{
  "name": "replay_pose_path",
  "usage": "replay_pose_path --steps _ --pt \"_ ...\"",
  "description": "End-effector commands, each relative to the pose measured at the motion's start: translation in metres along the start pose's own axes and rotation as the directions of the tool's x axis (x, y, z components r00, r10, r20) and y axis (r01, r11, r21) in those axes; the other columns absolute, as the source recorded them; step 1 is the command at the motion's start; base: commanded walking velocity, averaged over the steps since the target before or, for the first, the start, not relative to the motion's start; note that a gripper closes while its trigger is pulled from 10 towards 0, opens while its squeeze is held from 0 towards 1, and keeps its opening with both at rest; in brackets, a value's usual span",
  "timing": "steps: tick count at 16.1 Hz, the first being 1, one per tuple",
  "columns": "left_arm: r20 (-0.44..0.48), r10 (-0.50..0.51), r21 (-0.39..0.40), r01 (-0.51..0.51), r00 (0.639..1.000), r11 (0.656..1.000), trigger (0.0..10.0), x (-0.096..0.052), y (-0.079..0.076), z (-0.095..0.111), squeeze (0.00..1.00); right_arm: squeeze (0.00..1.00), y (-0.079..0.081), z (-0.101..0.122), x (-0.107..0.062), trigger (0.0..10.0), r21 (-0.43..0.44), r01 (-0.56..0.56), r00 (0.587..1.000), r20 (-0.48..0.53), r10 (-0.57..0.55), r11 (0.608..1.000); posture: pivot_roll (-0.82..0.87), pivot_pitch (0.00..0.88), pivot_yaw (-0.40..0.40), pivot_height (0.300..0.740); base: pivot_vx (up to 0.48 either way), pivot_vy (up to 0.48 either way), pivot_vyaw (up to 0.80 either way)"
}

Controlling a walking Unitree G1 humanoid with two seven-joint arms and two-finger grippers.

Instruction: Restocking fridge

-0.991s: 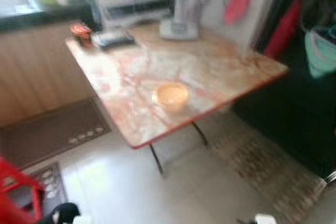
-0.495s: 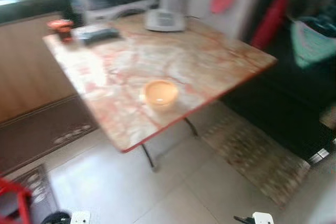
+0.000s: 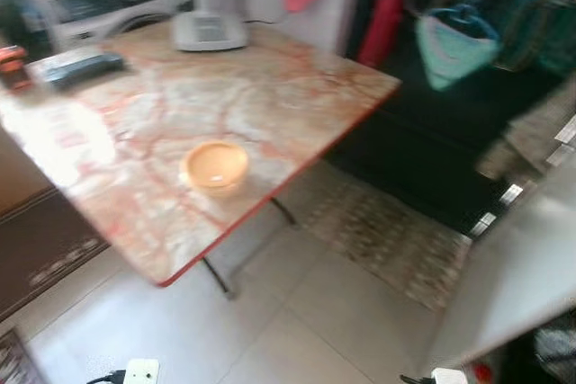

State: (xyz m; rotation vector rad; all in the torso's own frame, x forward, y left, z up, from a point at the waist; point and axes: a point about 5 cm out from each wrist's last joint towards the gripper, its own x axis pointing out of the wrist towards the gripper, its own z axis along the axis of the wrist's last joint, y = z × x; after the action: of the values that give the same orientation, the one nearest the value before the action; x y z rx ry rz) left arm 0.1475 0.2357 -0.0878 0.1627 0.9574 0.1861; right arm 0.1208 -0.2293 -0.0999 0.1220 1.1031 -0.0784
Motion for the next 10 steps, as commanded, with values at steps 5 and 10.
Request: replay_pose_path --steps 5,10 --pt "-0.032 -0.008 0.000 0.008 0.999 1.000 10.0 -0.0017 0.0037 -0.0082 0.00 0.00 -0.0001 -0.0028 -0.0004 10.0 -0.008 -0.003 1.000 -0.015 0.002 1.000 0.02 0.000 -0.029 0.740 0.000 0.000 -0.80" --pt "-0.039 -0.027 0.060 0.030 0.999 0.998 10.0 -0.0016 -0.0011 -0.0085 0.00 0.00 -0.0006 -0.0039 -0.0006 10.0 -0.011 -0.003 1.000 -0.021 0.002 1.000 0.02 0.000 -0.031 0.740 0.000 -0.073 -0.80"
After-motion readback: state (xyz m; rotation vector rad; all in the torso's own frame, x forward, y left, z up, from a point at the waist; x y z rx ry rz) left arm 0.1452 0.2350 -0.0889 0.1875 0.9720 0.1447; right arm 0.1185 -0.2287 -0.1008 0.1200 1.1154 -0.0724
